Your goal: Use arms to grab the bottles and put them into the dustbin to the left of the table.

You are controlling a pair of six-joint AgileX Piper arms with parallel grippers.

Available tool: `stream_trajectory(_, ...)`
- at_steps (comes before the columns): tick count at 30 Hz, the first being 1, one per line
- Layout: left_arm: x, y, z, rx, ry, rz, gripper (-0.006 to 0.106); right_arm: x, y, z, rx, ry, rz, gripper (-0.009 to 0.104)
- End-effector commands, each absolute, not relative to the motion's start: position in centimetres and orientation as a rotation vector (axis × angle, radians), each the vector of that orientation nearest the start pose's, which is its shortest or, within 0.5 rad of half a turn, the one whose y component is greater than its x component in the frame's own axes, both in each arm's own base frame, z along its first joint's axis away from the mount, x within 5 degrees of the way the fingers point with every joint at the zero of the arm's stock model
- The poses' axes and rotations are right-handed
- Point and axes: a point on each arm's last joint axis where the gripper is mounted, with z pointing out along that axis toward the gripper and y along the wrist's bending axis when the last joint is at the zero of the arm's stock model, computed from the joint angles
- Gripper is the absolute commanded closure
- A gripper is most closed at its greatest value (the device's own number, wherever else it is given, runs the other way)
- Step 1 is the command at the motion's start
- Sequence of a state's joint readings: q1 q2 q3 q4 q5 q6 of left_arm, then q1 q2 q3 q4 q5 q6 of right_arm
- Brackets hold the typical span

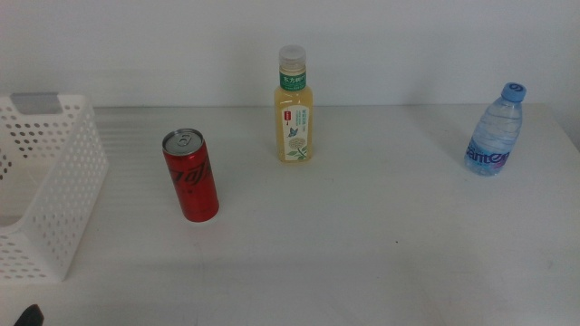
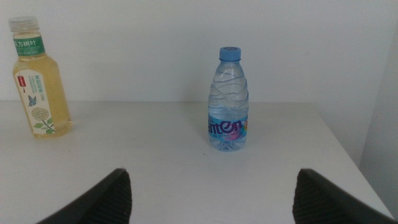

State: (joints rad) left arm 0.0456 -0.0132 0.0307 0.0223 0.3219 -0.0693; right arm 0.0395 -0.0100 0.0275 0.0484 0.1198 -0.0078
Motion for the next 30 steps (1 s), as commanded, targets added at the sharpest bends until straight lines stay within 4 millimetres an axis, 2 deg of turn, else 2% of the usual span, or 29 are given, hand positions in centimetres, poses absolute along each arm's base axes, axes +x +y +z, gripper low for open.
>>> stream_trajectory(1,5.5,0.3,18.1,-0.077,1.729,0.013,0.011,5.4,0.2,20.4,-0.005,1.513,0.048,0.027)
stream_trajectory(10,6.0,0.3,18.5,-0.061,1.714,0.011,0.011,5.4,0.2,20.4,-0.005,1.513,0.048,0.027)
stream_trajectory(30,10.6,-2.7,19.0,0.19,1.696,-0.216,0.011,5.4,0.2,20.4,-0.005,1.513,0.048,0.027)
